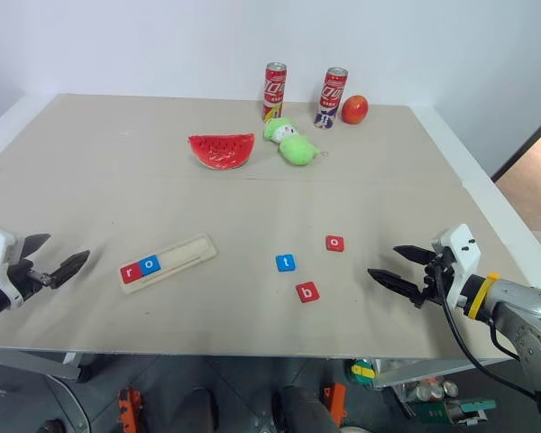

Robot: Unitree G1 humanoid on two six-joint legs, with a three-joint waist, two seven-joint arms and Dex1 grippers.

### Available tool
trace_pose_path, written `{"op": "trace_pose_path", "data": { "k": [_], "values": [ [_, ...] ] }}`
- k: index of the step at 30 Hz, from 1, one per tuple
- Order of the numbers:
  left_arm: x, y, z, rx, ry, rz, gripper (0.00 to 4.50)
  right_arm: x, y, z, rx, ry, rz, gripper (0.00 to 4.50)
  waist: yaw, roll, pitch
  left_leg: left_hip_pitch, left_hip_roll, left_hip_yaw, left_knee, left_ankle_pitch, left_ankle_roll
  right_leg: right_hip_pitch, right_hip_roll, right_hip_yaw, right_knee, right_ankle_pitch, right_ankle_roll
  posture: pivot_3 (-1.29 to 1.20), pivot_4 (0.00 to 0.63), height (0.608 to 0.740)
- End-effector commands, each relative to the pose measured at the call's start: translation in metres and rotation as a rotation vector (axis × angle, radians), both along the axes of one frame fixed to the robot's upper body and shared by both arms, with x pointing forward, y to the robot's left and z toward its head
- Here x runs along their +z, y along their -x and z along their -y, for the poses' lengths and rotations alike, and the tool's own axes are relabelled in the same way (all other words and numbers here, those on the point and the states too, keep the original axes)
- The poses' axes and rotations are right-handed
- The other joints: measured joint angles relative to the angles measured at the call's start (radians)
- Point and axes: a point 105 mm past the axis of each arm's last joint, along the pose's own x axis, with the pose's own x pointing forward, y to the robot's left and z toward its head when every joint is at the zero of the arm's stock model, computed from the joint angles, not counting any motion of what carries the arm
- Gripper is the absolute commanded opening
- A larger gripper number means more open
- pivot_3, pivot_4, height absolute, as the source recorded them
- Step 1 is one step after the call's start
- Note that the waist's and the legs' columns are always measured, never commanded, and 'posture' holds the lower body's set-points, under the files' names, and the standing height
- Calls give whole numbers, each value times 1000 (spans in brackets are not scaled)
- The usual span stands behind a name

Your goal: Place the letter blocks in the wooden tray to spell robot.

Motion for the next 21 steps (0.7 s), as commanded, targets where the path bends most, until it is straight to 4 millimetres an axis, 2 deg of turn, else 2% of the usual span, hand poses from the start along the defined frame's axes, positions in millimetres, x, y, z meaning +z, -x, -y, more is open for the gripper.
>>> {"op": "trace_pose_path", "data": {
  "k": [1, 4, 9, 11, 13, 17, 21],
  "values": [
    [17, -5, 0, -19, -19, 63, 4500, 11, -3, -3, 30, 8, 30, 4466, 0, 0, 0, 0, 0, 0, 0, 0, 0, 0, 0, 0, 0, 0, 0, 0, 150, 740],
    [18, -8, 11, -63, -7, 86, 4500, 14, -6, -8, 43, 2, 44, 4466, 0, 0, 0, 0, 0, 0, 0, 0, 0, 0, 0, -1, 0, 1, -1, 0, 150, 740],
    [18, -10, 13, -88, -23, 82, 4500, 14, -7, -10, 52, 10, 53, 4466, 0, 0, 0, 0, 0, 0, 0, 0, 0, 0, 0, -1, 0, 1, 0, 0, 150, 740],
    [20, -12, 17, -121, -20, 76, 4500, 17, -6, -17, 106, 0, 72, 4466, 0, 0, 0, 0, 0, 0, 0, 0, 0, 0, 0, -1, 0, 0, 0, 0, 150, 740],
    [23, -15, 30, -213, -25, 50, 4500, 23, -6, -29, 210, -34, 106, 4466, 0, 0, 0, 0, -1, -1, 0, 0, 0, 0, 1, -1, 0, 0, 0, 0, 150, 740],
    [18, -21, 77, -488, -74, -47, 4500, 46, -16, -66, 461, -85, 188, 4466, -2, 2, 1, 1, -1, 0, 2, 0, 1, 1, 3, -1, 0, 3, 0, 0, 150, 740],
    [13, -31, 108, -662, -109, -127, 4500, 47, -29, -96, 665, -43, 222, 4466, -1, 2, 2, 0, -1, 0, 4, 2, 2, 1, 6, -1, 0, 5, -3, 0, 150, 740]
  ]
}}
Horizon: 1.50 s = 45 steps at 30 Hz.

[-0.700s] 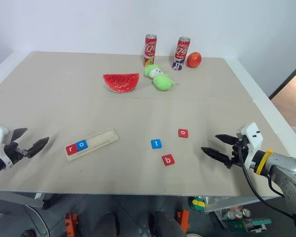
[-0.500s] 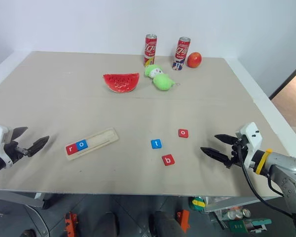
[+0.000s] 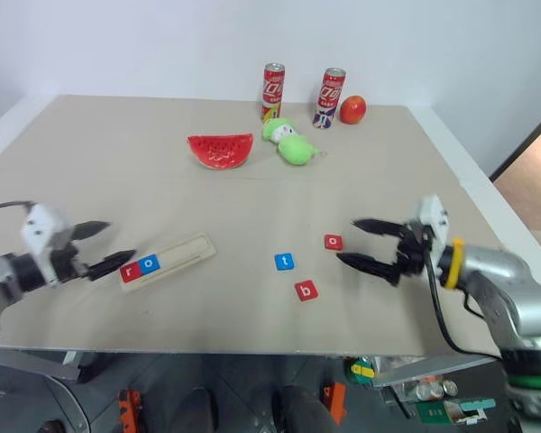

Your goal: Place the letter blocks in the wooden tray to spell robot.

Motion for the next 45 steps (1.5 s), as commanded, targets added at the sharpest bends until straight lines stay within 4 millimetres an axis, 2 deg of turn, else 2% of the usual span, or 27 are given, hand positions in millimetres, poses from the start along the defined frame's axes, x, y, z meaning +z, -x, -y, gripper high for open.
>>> {"op": "trace_pose_path", "data": {
  "k": [1, 5, 10, 21, 27, 30, 31, 35, 41, 45],
  "values": [
    [-1, -3, 19, -129, -78, -42, 4500, -4, -5, -17, 147, 55, 41, 4466, 0, 0, 0, 0, 1, 0, 0, 0, 0, 0, 1, 0, 0, 0, 1, 0, 150, 740],
    [-11, -14, 34, -199, -147, -87, 4500, -8, -17, -38, 249, 89, 66, 4466, 2, 1, 0, -2, 0, -2, -1, -2, -2, -1, 2, 1, 2, -2, -1, 0, 150, 740],
    [-20, -22, 34, -200, -200, -103, 4500, -6, -23, -53, 315, 93, 91, 4466, 1, 1, 1, -6, 3, -3, 0, -3, -1, -5, 8, 2, 2, -1, -3, 0, 150, 740],
    [-45, -20, 29, -135, -213, -154, 4500, -9, -26, -61, 325, 79, 97, 4466, 2, 2, 1, -6, 4, -7, 3, -4, -1, -3, 7, -1, 4, -1, -6, 0, 150, 740],
    [-59, -28, 21, -50, -193, -187, 4500, -7, -27, -66, 328, 70, 115, 4466, 2, 4, 1, -1, 4, -7, 4, -3, -1, 1, 7, -1, 4, 1, -6, 0, 150, 740],
    [-63, -29, 20, -47, -176, -200, 3897, -5, -29, -66, 325, 71, 121, 4500, 3, 7, 1, -1, 4, -7, 4, -1, -1, 2, 8, -2, 4, 2, -3, 0, 150, 740],
    [-64, -27, 21, -61, -183, -201, 3432, -4, -29, -66, 324, 74, 124, 4500, 3, 7, 1, 0, 5, -7, 4, 0, -1, 2, 8, -2, 4, 2, -2, 0, 150, 740],
    [-68, -29, 20, -59, -209, -197, 3260, -3, -29, -63, 318, 82, 128, 4500, 2, 7, 1, 1, 7, -4, 4, 2, -1, 1, 9, -1, 4, 5, -3, 0, 150, 740],
    [-53, -27, 47, -207, -250, -135, 3260, -5, -29, -60, 304, 93, 130, 4500, 3, 9, 1, 1, 8, -3, 4, 3, -1, 1, 9, -1, 4, 6, -3, 0, 150, 740],
    [-40, -19, 90, -420, -285, -90, 3260, -3, -32, -54, 278, 96, 138, 4500, 4, 9, 1, 1, 7, -3, 4, 3, -1, 1, 9, -1, 4, 6, -3, 0, 150, 740]
  ]
}}
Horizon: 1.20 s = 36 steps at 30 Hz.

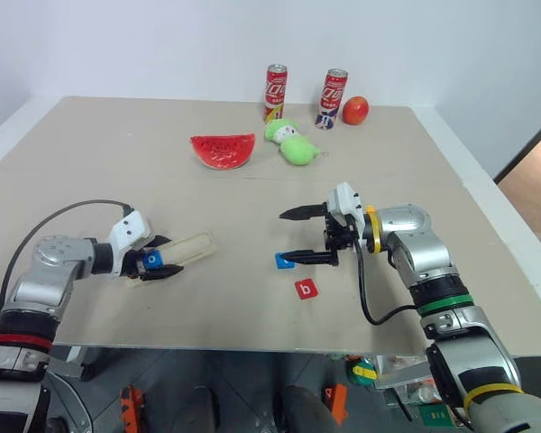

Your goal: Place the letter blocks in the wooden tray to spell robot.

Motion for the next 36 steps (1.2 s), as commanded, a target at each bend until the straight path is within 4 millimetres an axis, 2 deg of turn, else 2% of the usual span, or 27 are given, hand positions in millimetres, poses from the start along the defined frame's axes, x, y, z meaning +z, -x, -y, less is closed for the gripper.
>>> {"op": "trace_pose_path", "data": {
  "k": [1, 4, 9, 19, 23, 25, 26, 32, 36],
  "values": [
    [9, 13, 69, -355, -74, 18, 3260, 16, -4, 11, -36, -5, 66, 4500, 0, 0, 0, 0, 0, 0, 0, 0, 0, 0, 0, 1, 0, 0, 0, 0, 150, 740],
    [8, 14, 93, -452, -78, 16, 3260, 16, -6, 15, -51, 3, 67, 4500, 3, 0, 0, -3, -4, 0, 0, 0, 0, -1, -1, 3, 0, 0, 0, 0, 150, 740],
    [6, 1, 114, -500, -109, 15, 3260, 16, -4, 17, -62, 7, 70, 4500, -2, 0, 1, -5, -4, -1, 0, -1, 0, -3, 0, 4, -1, 0, 0, 0, 150, 740],
    [7, -9, 138, -569, -130, 12, 3260, 14, 1, 26, -95, 15, 72, 4500, -2, 1, 2, -5, -5, -1, 0, -1, 0, -2, 0, 4, -1, 0, 1, 0, 150, 740],
    [6, -10, 140, -563, -121, 7, 3260, 13, 2, 28, -105, 17, 70, 4500, -2, 1, 2, -5, -5, -1, 0, -1, 0, -2, 0, 4, -1, -1, 1, 0, 150, 740],
    [9, -12, 138, -543, -114, 11, 4307, 13, 3, 30, -107, 19, 66, 4500, -2, 1, 2, -5, -5, -2, 0, -1, 0, -2, 0, 4, -1, -1, 2, 0, 150, 740],
    [10, -12, 136, -538, -119, 10, 4478, 13, 4, 31, -105, 21, 61, 4500, -2, 1, 2, -5, -5, -2, 0, -1, 0, -2, 0, 4, -1, -1, 1, 0, 150, 740],
    [31, -10, 119, -495, -85, 32, 4478, 10, 14, 35, -77, 42, 30, 4500, -4, 2, 2, -5, -4, -2, 0, -1, 0, -3, 0, 4, -1, -1, 2, 0, 150, 740],
    [68, 8, 107, -503, 53, 93, 4478, -5, 35, 41, -19, 120, -28, 4500, -3, 2, 3, -6, -4, -4, -1, -1, 0, -3, 1, 2, -1, -1, 1, 0, 150, 740]
  ]
}}
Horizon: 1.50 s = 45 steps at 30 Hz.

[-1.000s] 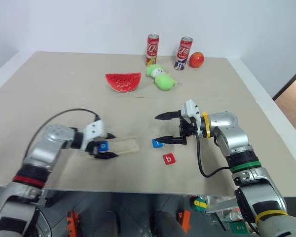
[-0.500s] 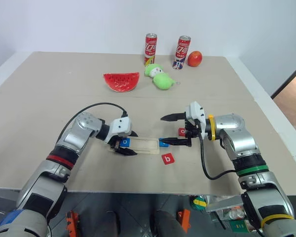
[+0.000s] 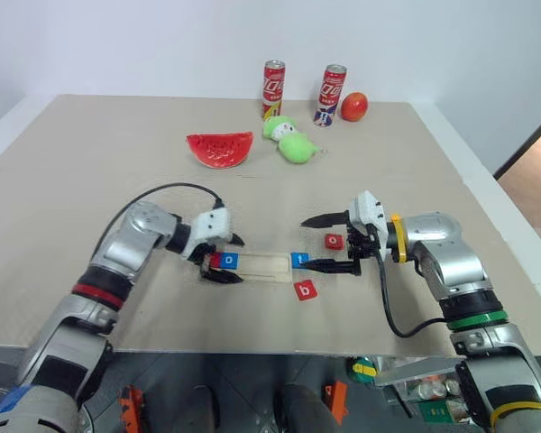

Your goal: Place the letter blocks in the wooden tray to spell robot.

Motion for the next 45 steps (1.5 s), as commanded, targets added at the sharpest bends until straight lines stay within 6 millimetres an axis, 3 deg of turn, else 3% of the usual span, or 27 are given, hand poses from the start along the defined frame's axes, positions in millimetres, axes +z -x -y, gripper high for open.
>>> {"op": "trace_pose_path", "data": {
  "k": [1, 5, 10, 15, 21, 22, 27, 30, 36, 38, 39, 42, 45],
  "values": [
    [42, 17, -5, -40, 143, 63, 4478, 3, 16, 2, 61, 25, 5, 4500, 1, 0, 0, -1, 0, -1, 0, 0, 0, 0, 0, -1, 0, 0, 0, 0, 150, 740],
    [48, 49, -8, -23, 306, 49, 4478, -13, 23, -2, 77, 37, -24, 4500, -3, 3, 1, 0, -1, 0, 1, 0, 0, 1, -1, 0, 0, -3, 6, 0, 150, 740],
    [25, 78, -10, 79, 378, 50, 4478, -26, 23, -2, 86, 58, -36, 4500, 0, 3, 3, 3, 1, 0, 1, -1, -1, 3, 0, 0, 0, -3, 5, 0, 150, 740],
    [6, 98, -6, 161, 407, 44, 4478, -38, 23, 0, 113, 87, -45, 4500, 2, 3, 3, 4, 1, 1, 2, 0, -1, 4, -1, 0, 0, -2, 4, 0, 150, 740],
    [0, 109, 1, 189, 406, 58, 4478, -56, 26, 2, 136, 120, -60, 4500, 2, 2, 3, 4, 1, 2, 3, 1, -1, 4, -1, 1, 0, 0, 5, 0, 150, 740],
    [0, 110, 2, 194, 407, 59, 4500, -59, 27, 2, 135, 121, -69, 4085, 2, 2, 3, 5, 1, 3, 3, 1, -1, 4, -1, 2, 0, 0, 4, 0, 150, 740],
    [-5, 114, 6, 211, 404, 52, 4500, -69, 33, 4, 137, 117, -83, 3768, 2, 2, 3, 5, 2, 4, 2, 0, -1, 3, 0, 3, 0, 0, 4, 0, 150, 740],
    [-10, 117, 8, 212, 392, 40, 4500, -69, 30, 3, 75, 90, -86, 3165, 2, 2, 3, 5, 2, 5, 2, 0, -1, 4, 0, 4, 0, 0, 5, 0, 150, 740],
    [-13, 116, 6, 239, 391, 38, 4500, -69, 42, -3, -15, 40, -108, 3165, 2, 2, 2, 7, 2, 5, 2, 0, -1, 4, 0, 4, 0, -1, 2, 0, 150, 740],
    [-14, 115, 5, 249, 387, 38, 4500, -71, 47, -4, -60, 31, -112, 2828, 2, 2, 2, 7, 3, 5, 2, 0, -1, 4, 0, 4, 0, -2, 0, 0, 150, 740],
    [-15, 114, 4, 254, 387, 38, 4500, -71, 49, -5, -81, 26, -113, 2294, 2, 2, 2, 7, 2, 5, 2, 0, -1, 4, 0, 4, 0, -2, 0, 0, 150, 740],
    [-16, 113, 4, 259, 388, 34, 4500, -70, 52, -7, -141, 12, -116, 1232, 2, 2, 2, 6, 2, 5, 2, 0, -2, 4, 0, 4, 0, -3, 0, 0, 150, 740],
    [-17, 113, 5, 259, 388, 32, 4500, -70, 53, -7, -179, 11, -117, 1195, 2, 2, 2, 7, 2, 6, 2, 0, -2, 4, 0, 4, 0, -3, 0, 0, 150, 740]
  ]
}}
